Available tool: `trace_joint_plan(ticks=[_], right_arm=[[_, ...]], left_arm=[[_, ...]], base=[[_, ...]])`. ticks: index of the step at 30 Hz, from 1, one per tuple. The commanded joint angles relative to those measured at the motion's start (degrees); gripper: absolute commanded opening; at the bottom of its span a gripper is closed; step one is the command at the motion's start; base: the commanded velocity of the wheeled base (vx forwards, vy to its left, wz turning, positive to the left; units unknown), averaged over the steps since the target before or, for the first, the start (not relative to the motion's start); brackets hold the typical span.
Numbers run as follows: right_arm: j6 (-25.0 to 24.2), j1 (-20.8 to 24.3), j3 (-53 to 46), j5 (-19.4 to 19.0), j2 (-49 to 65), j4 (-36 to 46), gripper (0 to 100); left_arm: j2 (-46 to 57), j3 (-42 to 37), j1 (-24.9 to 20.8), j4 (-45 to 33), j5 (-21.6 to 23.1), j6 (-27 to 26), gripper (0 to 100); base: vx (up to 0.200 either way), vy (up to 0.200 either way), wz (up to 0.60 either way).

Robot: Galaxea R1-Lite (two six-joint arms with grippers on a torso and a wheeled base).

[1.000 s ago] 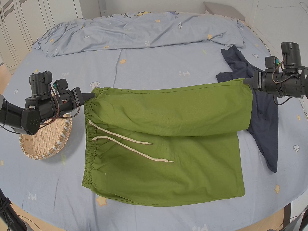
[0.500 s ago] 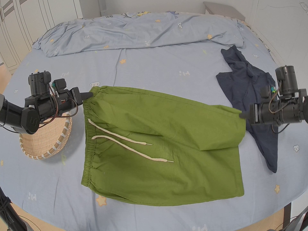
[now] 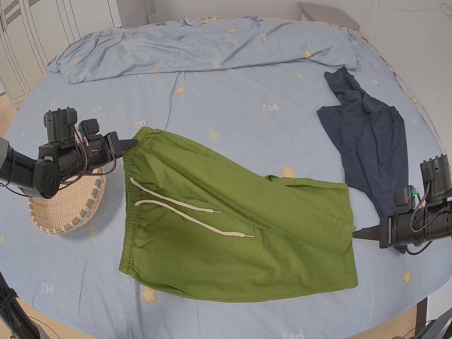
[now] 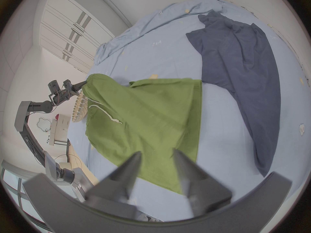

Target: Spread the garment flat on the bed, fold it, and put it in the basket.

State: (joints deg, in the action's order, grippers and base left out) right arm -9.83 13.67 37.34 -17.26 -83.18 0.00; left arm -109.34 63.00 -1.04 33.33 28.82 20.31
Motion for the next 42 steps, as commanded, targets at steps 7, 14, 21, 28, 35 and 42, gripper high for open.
trace_joint_plan(ticks=[7,14,21,28,35,42], right_arm=[[-0.63,-0.22,-4.73,-0.58,-0.14,-7.47,100],[0.07,-0.04,-4.38,-0.67,-3.57,-10.81,100],[-0.46,-0.66,-4.64,-0.76,-7.70,-17.75,100],[-0.46,-0.66,-4.73,-1.11,-9.11,-18.11,100],[-0.63,-0.13,-5.35,-5.24,-9.20,-18.02,100],[-0.55,0.13,-4.56,-5.33,-12.71,-22.50,100]], left_arm=[[-0.26,-0.33,0.07,0.07,0.01,-0.18,0],[0.09,-3.24,0.60,0.60,0.45,-4.23,0],[2.55,-5.87,5.25,4.64,0.98,-4.05,0],[6.59,-12.46,4.46,6.13,10.91,-4.58,0],[6.94,-16.42,-0.81,6.22,13.54,-10.11,0],[6.77,-18.09,-2.30,6.22,13.46,-15.30,0]], base=[[0.000,0.000,0.00],[0.000,0.000,0.00],[0.000,0.000,0.00],[0.000,0.000,0.00],[0.000,0.000,0.00],[0.000,0.000,0.00]])
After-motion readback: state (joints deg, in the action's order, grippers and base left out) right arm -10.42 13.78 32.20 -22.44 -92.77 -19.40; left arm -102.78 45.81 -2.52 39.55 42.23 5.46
